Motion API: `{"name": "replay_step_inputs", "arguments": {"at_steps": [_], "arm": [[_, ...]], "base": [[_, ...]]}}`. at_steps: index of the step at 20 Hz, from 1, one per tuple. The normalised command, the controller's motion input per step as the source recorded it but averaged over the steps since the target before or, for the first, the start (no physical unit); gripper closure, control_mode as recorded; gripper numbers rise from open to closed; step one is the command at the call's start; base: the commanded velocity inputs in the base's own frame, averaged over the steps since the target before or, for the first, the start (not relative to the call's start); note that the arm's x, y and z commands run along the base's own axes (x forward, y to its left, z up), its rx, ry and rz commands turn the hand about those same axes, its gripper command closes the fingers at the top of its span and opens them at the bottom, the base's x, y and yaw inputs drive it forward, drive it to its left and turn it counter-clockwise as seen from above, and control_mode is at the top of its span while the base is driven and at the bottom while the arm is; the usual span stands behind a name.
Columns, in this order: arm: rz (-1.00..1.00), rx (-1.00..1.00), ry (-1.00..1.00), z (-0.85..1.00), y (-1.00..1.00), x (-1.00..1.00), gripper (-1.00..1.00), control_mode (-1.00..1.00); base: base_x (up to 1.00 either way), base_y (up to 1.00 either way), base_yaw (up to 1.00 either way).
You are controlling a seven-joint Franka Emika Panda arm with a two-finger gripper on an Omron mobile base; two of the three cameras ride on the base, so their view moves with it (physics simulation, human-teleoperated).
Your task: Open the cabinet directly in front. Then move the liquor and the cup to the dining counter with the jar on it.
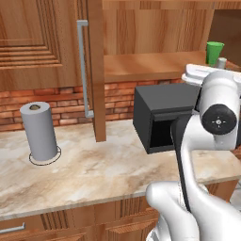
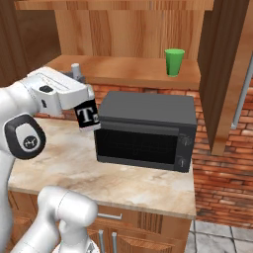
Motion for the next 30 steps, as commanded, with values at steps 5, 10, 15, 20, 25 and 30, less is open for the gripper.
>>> {"name": "replay_step_inputs", "arguments": {"at_steps": [5, 10, 15, 20, 25, 30], "arm": [[-0.16, 0.0, -0.1, -0.19, 0.0, -0.86, 1.0, -1.0], [-0.15, 0.0, -0.04, -0.11, 0.0, -0.72, 1.0, -1.0], [-0.07, 0.0, 0.01, -0.04, 0.0, -0.28, 1.0, -1.0], [0.0, 0.0, 0.02, 0.0, 0.0, 0.0, 1.0, -1.0], [0.0, 0.0, 0.0, 0.0, 0.0, 0.0, 1.0, -1.0], [0.0, 0.0, 0.0, 0.0, 0.0, 0.0, 1.0, -1.0]], "base": [[0.0, 0.0, 0.0], [0.0, 0.0, 0.0], [0.0, 0.0, 0.0], [0.0, 0.0, 0.0], [0.0, 0.0, 0.0], [0.0, 0.0, 0.0]]}}
